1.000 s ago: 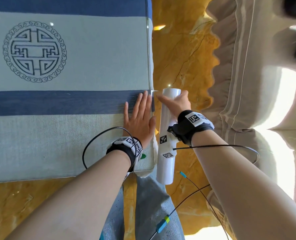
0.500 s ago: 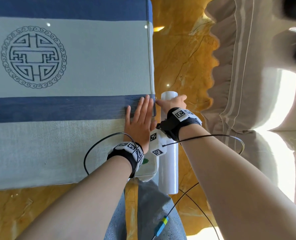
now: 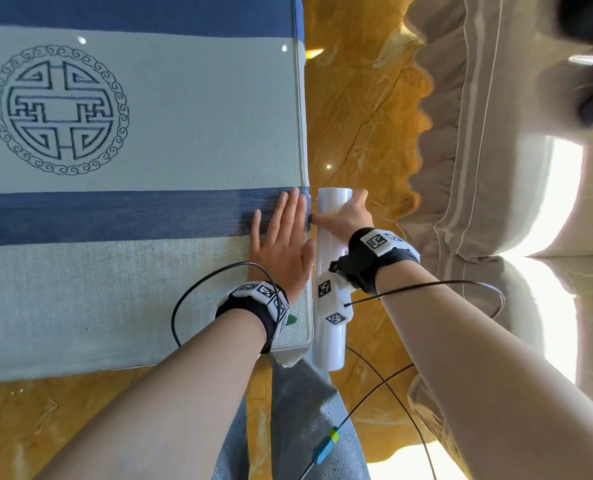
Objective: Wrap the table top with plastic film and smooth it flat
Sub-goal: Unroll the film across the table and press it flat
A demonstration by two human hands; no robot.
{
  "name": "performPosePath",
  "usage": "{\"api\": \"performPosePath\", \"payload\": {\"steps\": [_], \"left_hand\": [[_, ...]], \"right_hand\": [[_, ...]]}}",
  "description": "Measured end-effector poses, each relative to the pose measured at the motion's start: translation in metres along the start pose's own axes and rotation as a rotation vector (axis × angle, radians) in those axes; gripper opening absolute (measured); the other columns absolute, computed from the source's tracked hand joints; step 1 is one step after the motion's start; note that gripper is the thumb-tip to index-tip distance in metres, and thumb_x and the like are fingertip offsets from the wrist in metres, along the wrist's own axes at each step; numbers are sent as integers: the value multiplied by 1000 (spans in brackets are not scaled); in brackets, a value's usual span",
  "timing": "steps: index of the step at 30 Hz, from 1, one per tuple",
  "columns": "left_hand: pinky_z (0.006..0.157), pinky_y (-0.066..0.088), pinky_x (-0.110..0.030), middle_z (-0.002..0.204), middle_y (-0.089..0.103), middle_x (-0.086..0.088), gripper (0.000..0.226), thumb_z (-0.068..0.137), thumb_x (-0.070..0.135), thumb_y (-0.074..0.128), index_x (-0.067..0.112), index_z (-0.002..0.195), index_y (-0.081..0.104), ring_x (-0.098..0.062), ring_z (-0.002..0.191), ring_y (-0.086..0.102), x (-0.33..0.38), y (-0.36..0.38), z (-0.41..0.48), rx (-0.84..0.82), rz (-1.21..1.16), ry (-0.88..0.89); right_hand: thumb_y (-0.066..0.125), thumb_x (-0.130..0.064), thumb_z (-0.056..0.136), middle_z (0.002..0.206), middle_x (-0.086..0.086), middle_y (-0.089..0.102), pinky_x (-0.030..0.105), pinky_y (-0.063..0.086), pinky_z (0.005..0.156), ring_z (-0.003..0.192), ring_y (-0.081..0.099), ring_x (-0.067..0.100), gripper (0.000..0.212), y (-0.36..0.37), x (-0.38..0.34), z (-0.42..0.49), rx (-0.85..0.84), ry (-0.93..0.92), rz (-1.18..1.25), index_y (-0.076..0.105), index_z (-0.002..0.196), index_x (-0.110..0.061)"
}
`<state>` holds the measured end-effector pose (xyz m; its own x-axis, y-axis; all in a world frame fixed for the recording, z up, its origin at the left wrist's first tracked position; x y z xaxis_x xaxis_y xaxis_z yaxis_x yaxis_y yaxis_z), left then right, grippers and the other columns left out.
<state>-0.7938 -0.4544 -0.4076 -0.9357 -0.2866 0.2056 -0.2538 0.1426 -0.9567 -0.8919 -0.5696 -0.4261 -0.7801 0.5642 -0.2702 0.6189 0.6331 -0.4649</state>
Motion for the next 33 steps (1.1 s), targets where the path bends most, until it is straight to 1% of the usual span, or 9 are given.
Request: {"api": "performPosePath", "payload": {"steps": [4, 5, 8, 15, 20, 25, 27, 30, 33], "left_hand": [[119, 12, -49, 162, 8, 0, 67, 99, 45, 32, 13, 154, 9, -14, 149, 5, -7, 1, -1, 11, 40, 2], [119, 13, -49, 162, 9, -1, 67, 99, 44, 33, 13, 154, 10, -15, 149, 5, -8, 0, 0, 15, 36, 0], [119, 11, -48, 162, 11, -1, 64, 101, 45, 29, 13, 154, 12, -15, 149, 7, -9, -5, 9, 24, 27, -13], [120, 8, -47, 162, 9, -2, 64, 100, 42, 27, 13, 154, 11, -15, 149, 5, -8, -10, 22, 31, 19, -33], [120, 5, -46, 162, 5, -1, 66, 98, 41, 27, 14, 154, 8, -14, 149, 3, 7, -20, 33, 44, 4, -79], [120, 0, -46, 163, 3, -1, 69, 96, 43, 24, 14, 154, 4, -15, 149, 1, 17, -61, 57, 90, 5, -131], [120, 1, -46, 163, 2, -1, 69, 95, 44, 23, 14, 154, 3, -15, 149, 0, 15, -85, 66, 114, 14, -161], [120, 2, -47, 163, 1, -2, 70, 95, 44, 23, 14, 154, 2, -16, 149, 0, 9, -131, 79, 178, -2, -224], [120, 2, -48, 163, 1, -2, 70, 96, 44, 24, 14, 154, 1, -17, 149, 0, -4, -176, 85, 242, -22, -283]], "right_hand": [[82, -40, 71, 94, 4, 49, 24, 36, 51, 70, 50, 15, 72, 13, 14, -5, 9, -8, 78, 24, 109, -19], [81, -41, 73, 95, 4, 49, 24, 37, 52, 70, 51, 15, 70, 15, 16, -5, 6, -9, 80, 25, 109, -18], [78, -37, 77, 99, 8, 53, 32, 43, 63, 80, 55, 27, 63, 17, 11, -6, 51, -57, 57, 26, 107, -17], [79, -45, 77, 95, 5, 49, 37, 45, 66, 82, 53, 27, 66, -4, 1, -3, 158, -199, -22, 27, 107, -18], [74, -34, 81, 97, 9, 54, 37, 44, 65, 81, 55, 31, 56, -38, -2, -2, 241, -183, -32, 28, 107, -16], [68, -29, 83, 99, 11, 50, 36, 42, 67, 82, 53, 31, 57, -97, -22, -7, 323, -87, -37, 32, 123, -9], [67, -28, 83, 97, 10, 48, 35, 40, 61, 79, 51, 31, 57, -116, -37, -14, 345, -86, -40, 32, 123, -9], [67, -28, 83, 96, 11, 49, 35, 40, 57, 78, 52, 32, 57, -143, -79, -33, 382, -159, -62, 32, 124, -8], [67, -29, 82, 97, 12, 49, 37, 42, 65, 80, 52, 33, 58, -161, -126, -59, 409, -241, -82, 32, 124, -8]]}}
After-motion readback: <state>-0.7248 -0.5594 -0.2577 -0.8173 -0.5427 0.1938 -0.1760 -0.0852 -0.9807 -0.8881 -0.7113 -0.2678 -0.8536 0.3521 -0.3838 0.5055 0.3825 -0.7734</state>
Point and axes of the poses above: each hand's wrist, its own z-axis towards the middle knuckle, its own y-axis out of the palm, x = y × z, the point moved 3 cm from there along z, towards the middle knuckle
